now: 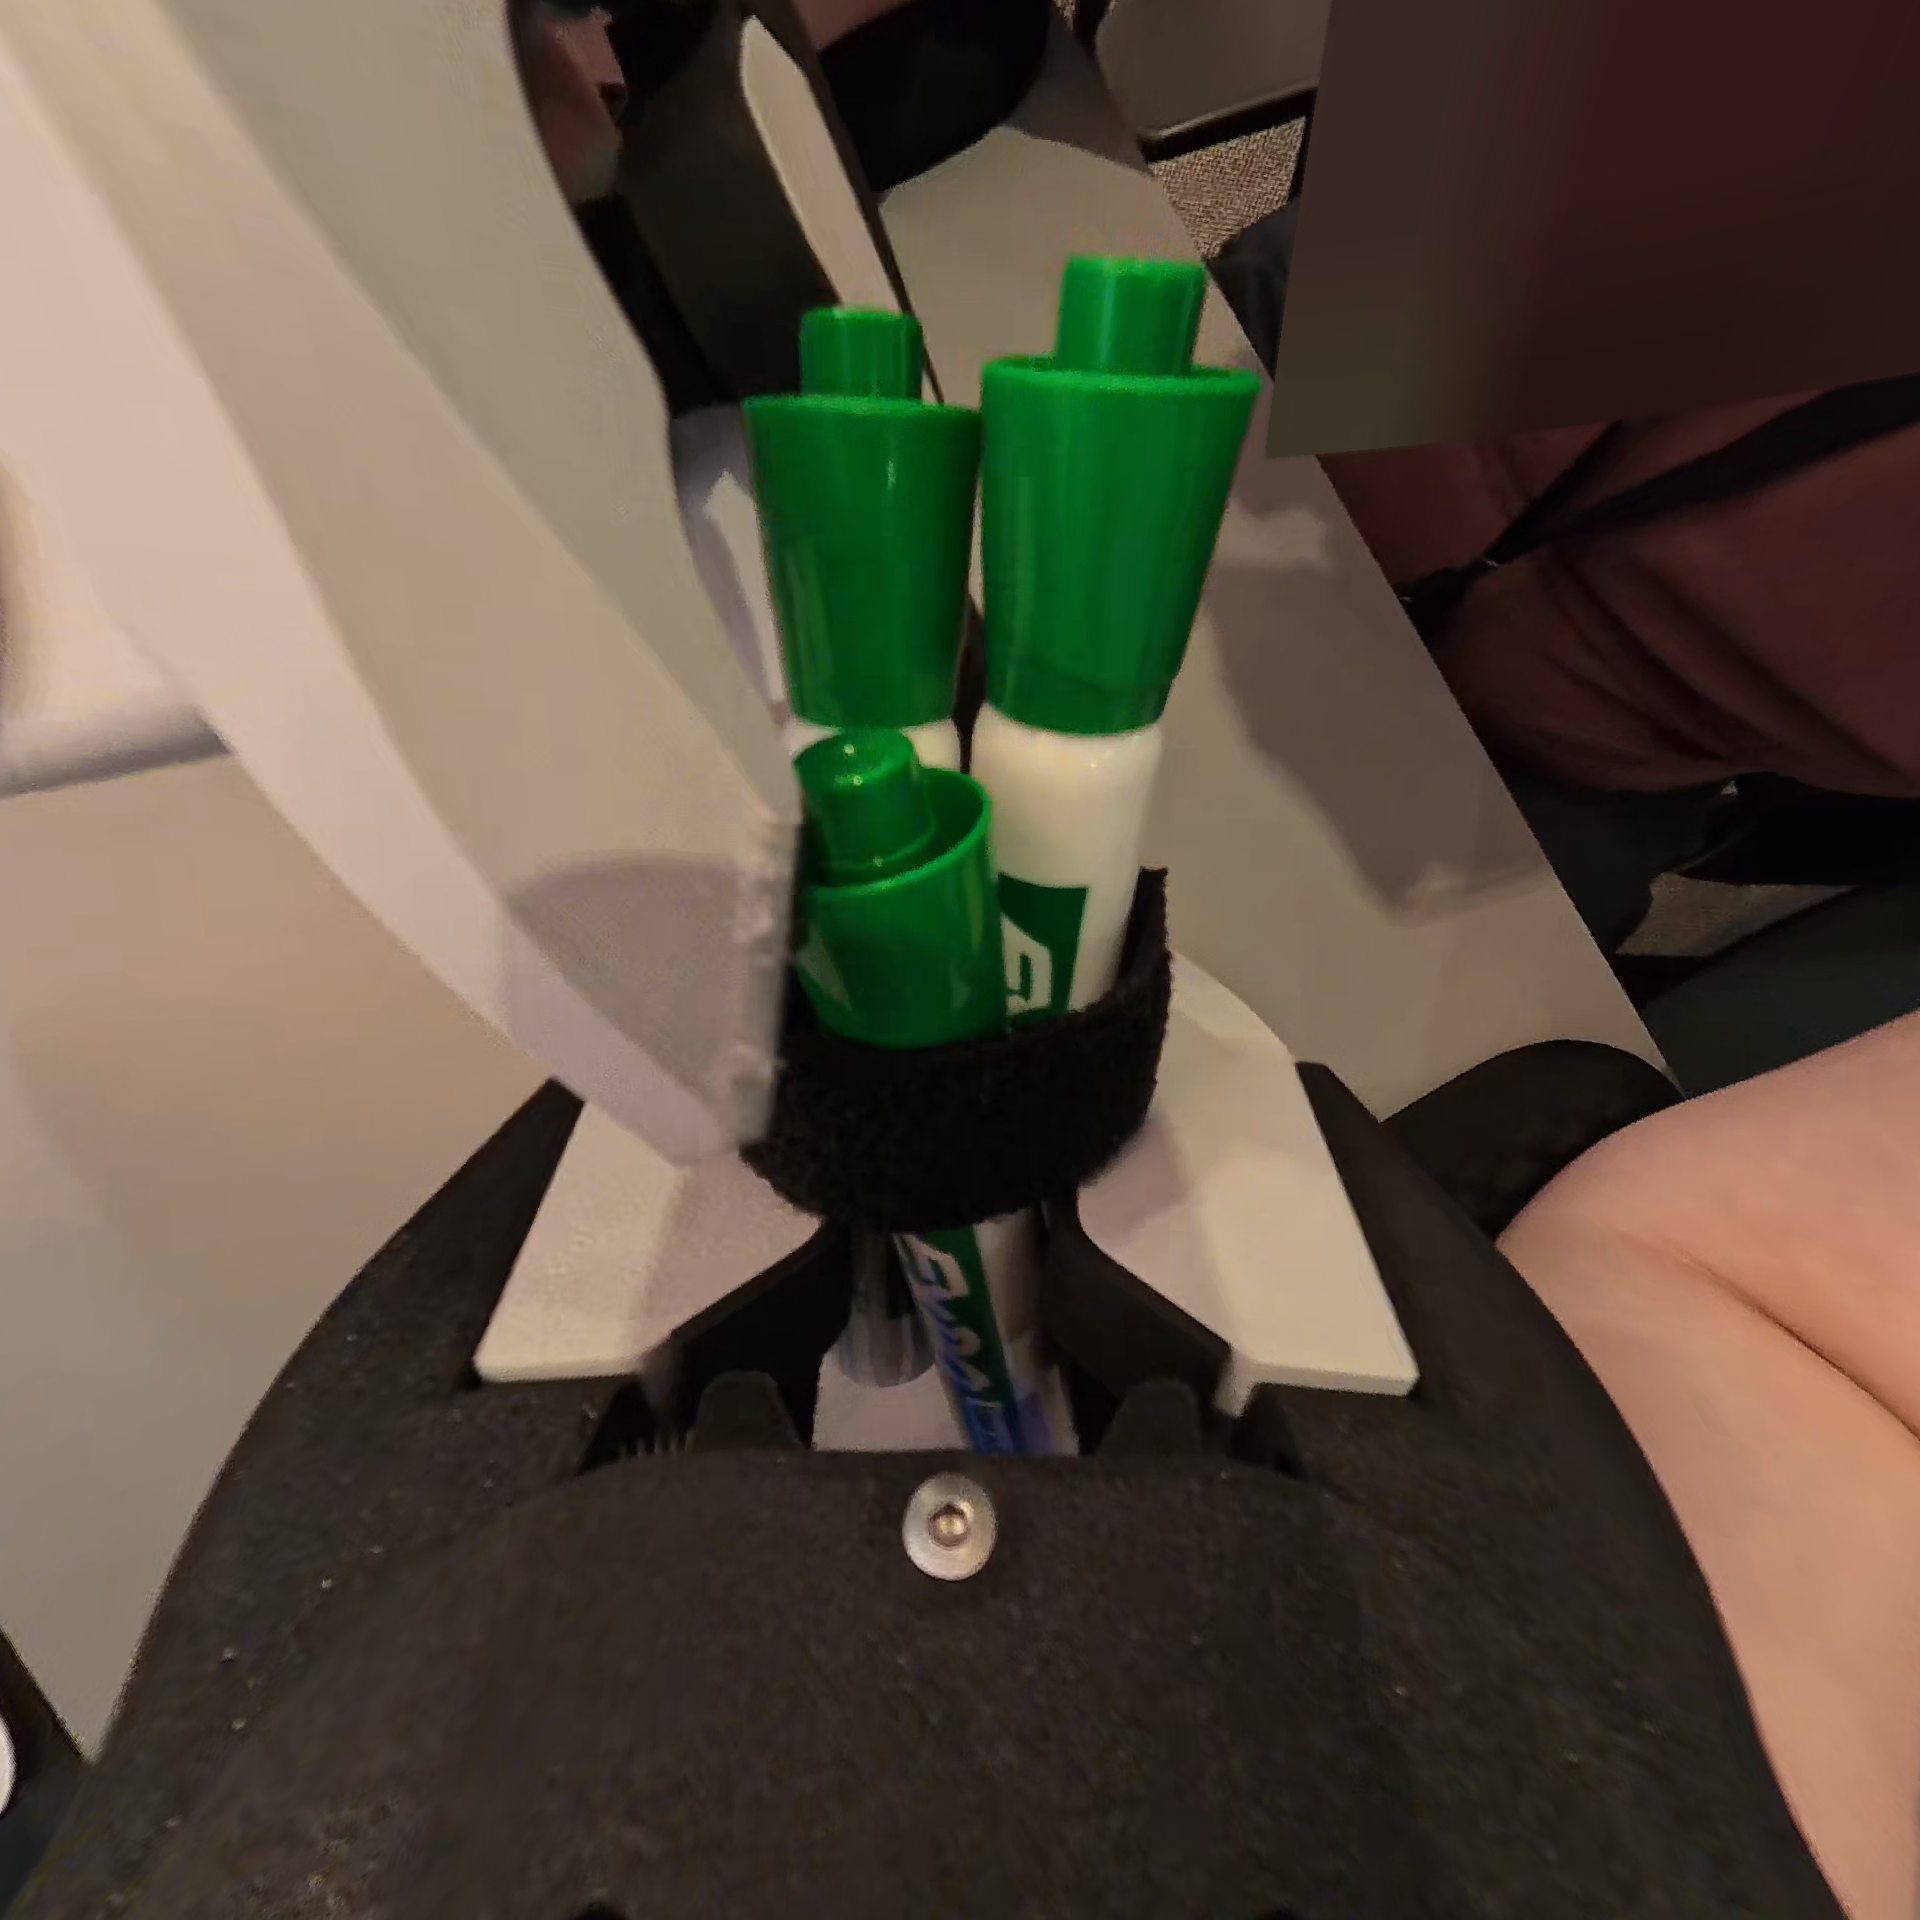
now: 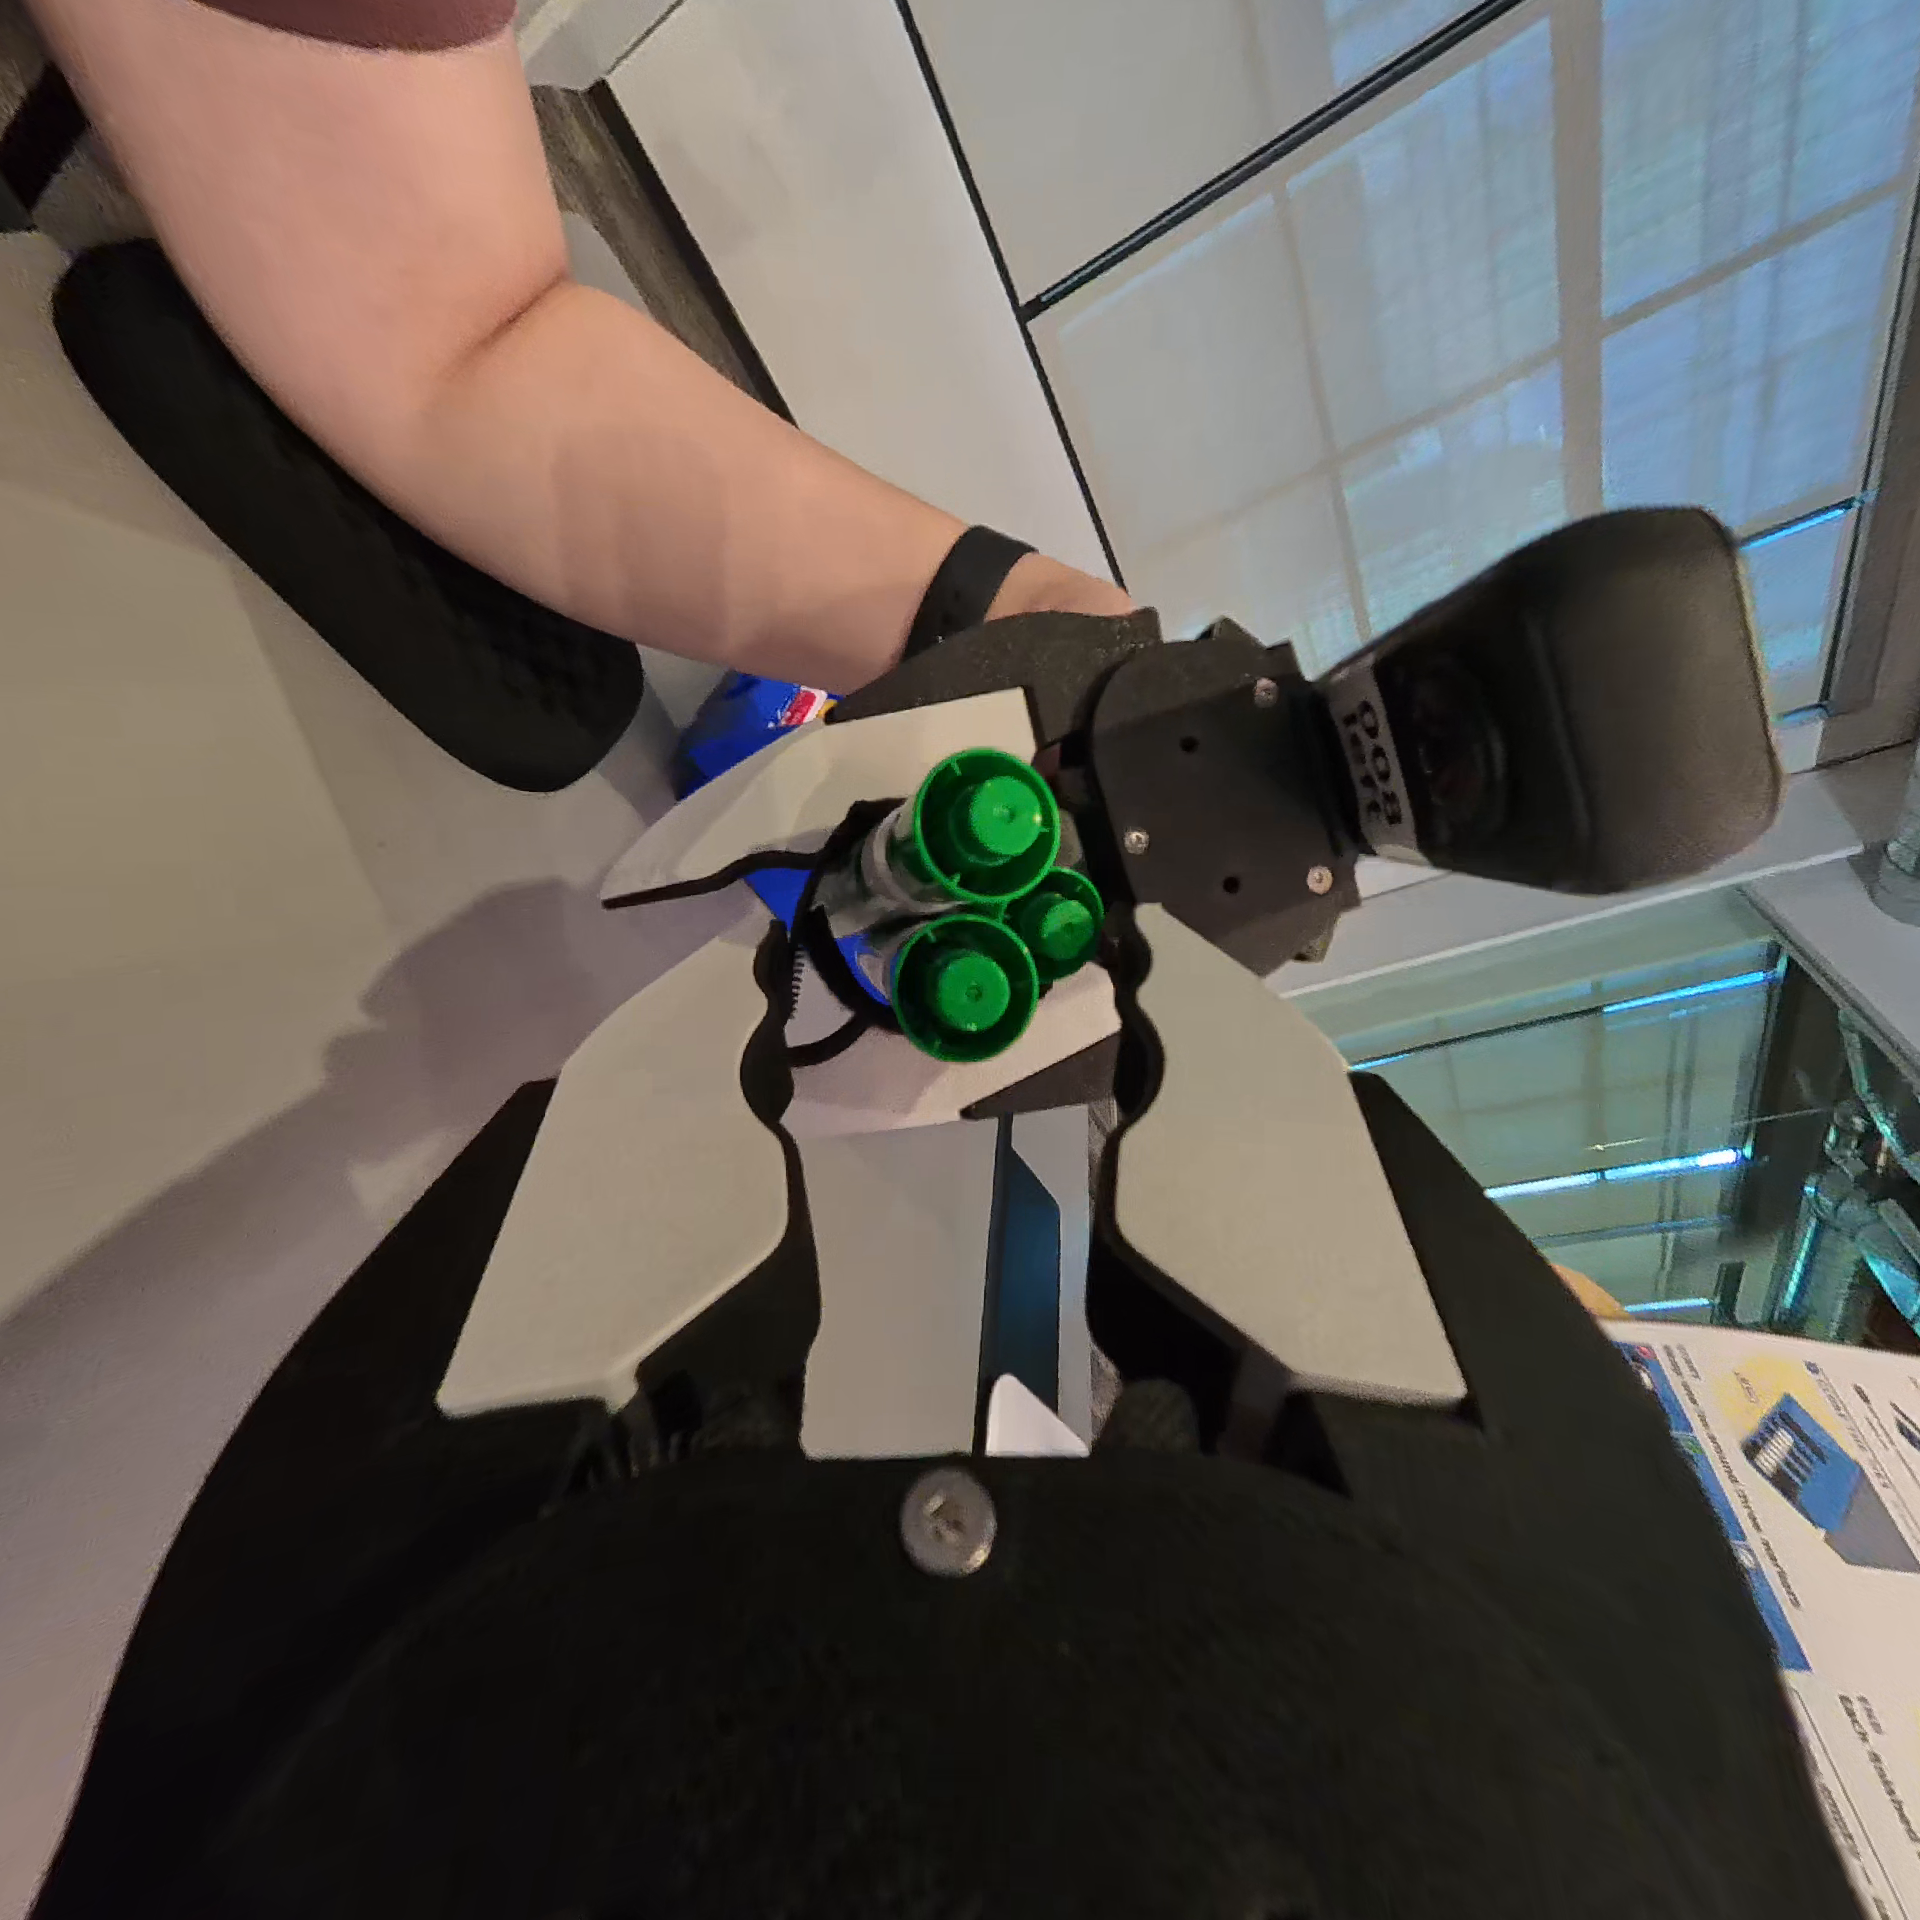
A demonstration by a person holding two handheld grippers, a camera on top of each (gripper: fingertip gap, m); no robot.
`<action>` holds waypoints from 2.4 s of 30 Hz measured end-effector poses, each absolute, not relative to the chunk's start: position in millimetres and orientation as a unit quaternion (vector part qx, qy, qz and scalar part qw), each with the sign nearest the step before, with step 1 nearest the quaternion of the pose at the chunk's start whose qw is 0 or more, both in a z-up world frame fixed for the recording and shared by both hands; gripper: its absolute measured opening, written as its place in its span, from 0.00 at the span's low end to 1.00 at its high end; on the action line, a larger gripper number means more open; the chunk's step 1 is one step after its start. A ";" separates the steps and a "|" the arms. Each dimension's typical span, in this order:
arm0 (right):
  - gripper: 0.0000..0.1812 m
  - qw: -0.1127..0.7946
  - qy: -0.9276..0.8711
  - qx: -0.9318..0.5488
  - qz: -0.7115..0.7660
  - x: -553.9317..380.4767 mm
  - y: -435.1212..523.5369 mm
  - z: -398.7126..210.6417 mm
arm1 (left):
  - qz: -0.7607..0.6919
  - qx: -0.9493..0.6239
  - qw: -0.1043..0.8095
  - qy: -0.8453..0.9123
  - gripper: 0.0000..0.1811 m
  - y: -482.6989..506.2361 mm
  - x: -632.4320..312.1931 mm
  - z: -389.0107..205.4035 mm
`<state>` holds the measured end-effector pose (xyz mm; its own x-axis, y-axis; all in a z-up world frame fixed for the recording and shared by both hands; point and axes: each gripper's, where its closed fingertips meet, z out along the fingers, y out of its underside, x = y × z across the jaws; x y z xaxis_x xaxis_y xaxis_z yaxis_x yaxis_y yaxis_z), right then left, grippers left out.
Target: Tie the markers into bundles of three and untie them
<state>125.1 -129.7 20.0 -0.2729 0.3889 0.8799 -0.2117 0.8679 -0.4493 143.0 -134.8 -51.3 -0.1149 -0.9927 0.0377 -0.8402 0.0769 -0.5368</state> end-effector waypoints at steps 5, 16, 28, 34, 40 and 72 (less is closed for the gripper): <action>0.26 0.595 -0.765 -0.048 0.242 124.9 -134.5 16.0 | -0.222 -0.641 0.163 0.717 0.23 -136.7 144.6 -54.1; 0.22 0.590 -0.770 -0.055 0.235 125.1 -133.8 14.7 | -0.219 -0.640 0.159 0.719 0.23 -137.9 144.3 -54.8; 0.20 0.570 -0.779 -0.078 0.249 124.4 -133.5 11.6 | -0.209 -0.645 0.155 0.718 0.24 -136.4 141.9 -57.1; 0.24 0.585 -0.778 -0.067 0.220 121.1 -129.6 7.2 | -0.203 -0.662 0.142 0.708 0.23 -132.5 138.9 -62.1; 0.21 0.582 -0.777 -0.071 0.228 118.8 -125.9 1.0 | -0.189 -0.677 0.126 0.700 0.23 -129.0 133.0 -69.2; 0.36 0.591 -0.715 -0.185 0.324 114.8 -85.8 -5.3 | -0.123 -0.798 0.058 0.587 0.23 -94.1 78.0 -104.3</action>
